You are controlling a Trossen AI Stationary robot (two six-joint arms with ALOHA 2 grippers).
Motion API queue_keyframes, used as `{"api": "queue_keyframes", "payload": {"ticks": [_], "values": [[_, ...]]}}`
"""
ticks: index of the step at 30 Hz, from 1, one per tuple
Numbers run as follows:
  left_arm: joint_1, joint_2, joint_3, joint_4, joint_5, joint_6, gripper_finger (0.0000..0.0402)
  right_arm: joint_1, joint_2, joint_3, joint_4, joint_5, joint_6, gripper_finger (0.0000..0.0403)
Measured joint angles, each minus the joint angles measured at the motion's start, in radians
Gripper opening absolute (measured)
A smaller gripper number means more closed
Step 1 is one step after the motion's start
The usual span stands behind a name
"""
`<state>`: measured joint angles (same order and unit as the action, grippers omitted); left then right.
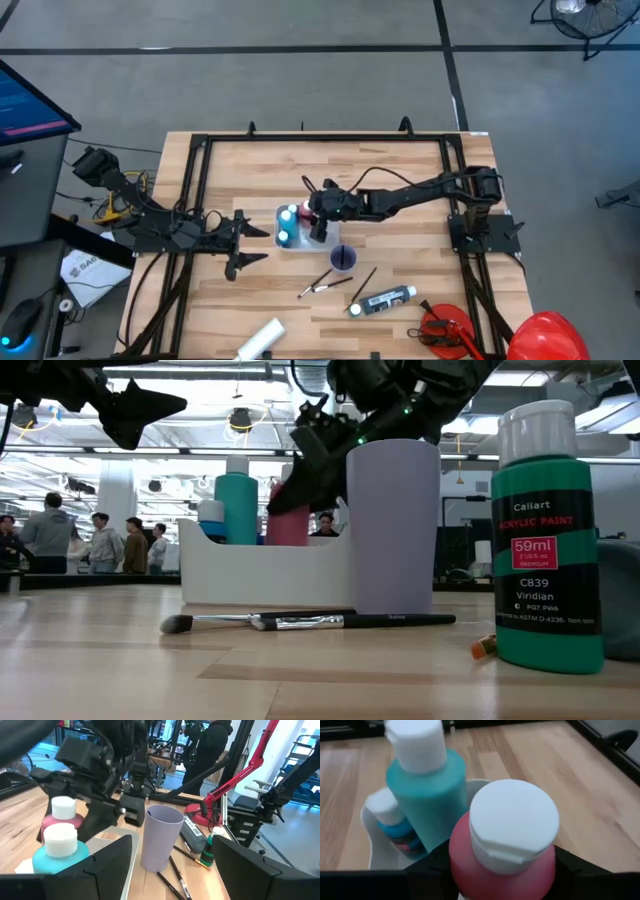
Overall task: Pick & Place Paint Supplies
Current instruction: Put the red paint bottle into the white bin
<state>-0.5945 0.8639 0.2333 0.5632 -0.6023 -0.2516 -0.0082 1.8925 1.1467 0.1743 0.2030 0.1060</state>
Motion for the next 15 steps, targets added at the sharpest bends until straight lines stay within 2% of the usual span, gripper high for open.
{"api": "queue_keyframes", "payload": {"ticks": [9, 15], "values": [[0.000, 0.000, 0.000, -0.003, 0.005, 0.000, 0.0269, -0.003, -0.002, 0.001, -0.011, -0.003, 0.003, 0.0197], [0.000, 0.000, 0.000, -0.003, 0.005, 0.000, 0.0269, -0.004, -0.001, 0.000, -0.010, -0.002, 0.007, 0.0184]]}}
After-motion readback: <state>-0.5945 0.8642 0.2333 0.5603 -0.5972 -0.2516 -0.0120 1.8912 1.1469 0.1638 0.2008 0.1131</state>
